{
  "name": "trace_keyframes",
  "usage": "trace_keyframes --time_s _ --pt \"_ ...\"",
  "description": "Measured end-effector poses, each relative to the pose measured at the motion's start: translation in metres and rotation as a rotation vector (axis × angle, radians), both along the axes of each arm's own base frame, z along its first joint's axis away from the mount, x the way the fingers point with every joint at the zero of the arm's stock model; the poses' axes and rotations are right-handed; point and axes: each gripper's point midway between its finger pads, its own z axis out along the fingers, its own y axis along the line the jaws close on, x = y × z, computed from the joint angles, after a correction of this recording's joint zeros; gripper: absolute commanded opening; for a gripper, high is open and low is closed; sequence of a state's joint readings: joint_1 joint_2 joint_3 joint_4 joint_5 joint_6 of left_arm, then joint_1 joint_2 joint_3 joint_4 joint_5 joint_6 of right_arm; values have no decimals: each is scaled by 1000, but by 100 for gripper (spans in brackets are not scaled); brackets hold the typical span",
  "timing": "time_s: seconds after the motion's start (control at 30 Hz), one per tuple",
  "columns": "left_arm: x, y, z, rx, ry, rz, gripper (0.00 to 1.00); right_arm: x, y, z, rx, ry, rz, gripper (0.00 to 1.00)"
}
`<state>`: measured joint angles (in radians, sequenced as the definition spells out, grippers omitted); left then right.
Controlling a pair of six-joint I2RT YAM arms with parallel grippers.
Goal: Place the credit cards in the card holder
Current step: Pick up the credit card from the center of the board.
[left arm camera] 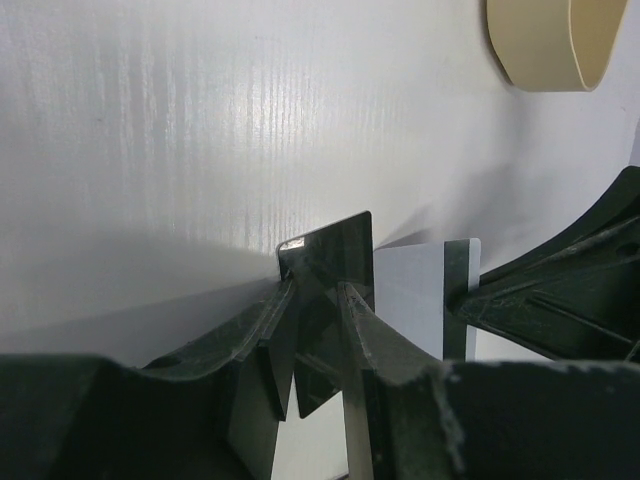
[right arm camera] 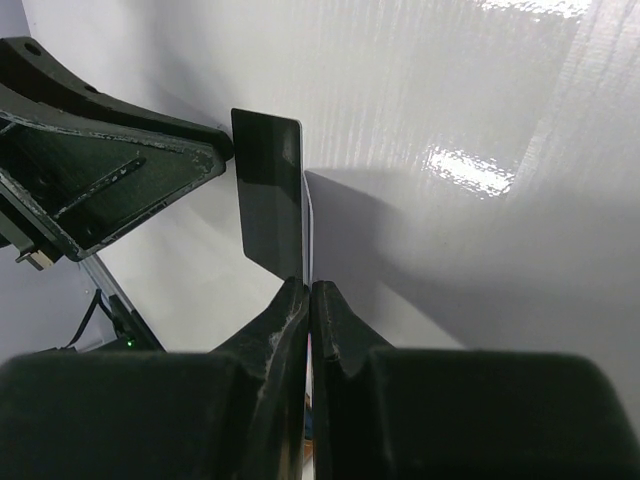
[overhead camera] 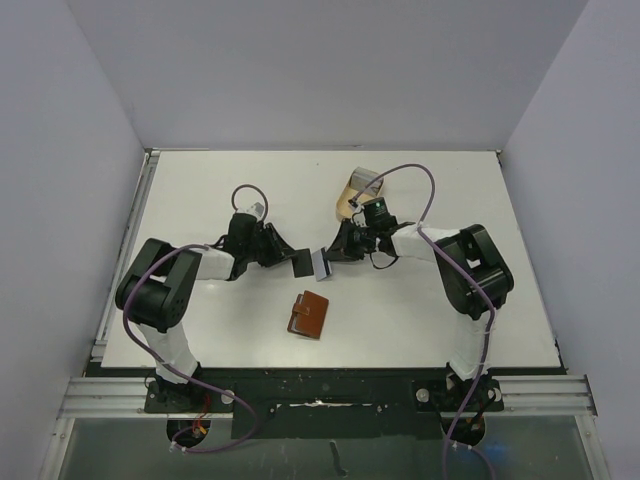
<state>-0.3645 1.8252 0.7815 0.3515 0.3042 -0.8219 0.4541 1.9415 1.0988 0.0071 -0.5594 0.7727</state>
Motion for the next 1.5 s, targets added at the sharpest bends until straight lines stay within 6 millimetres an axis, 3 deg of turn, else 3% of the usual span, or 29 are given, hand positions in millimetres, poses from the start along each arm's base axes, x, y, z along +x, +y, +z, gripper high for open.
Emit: trace_keyframes --time_s 0.43,0.97,1.5 --pt "-1 0 0 -4 3 3 25 -4 10 8 48 -17 44 0" --pt "-5 -2 3 -22 -5 -14 37 -9 15 13 120 -21 68 0" --pt "-18 -6 6 -56 -9 -55 41 -8 18 18 154 -33 71 0"
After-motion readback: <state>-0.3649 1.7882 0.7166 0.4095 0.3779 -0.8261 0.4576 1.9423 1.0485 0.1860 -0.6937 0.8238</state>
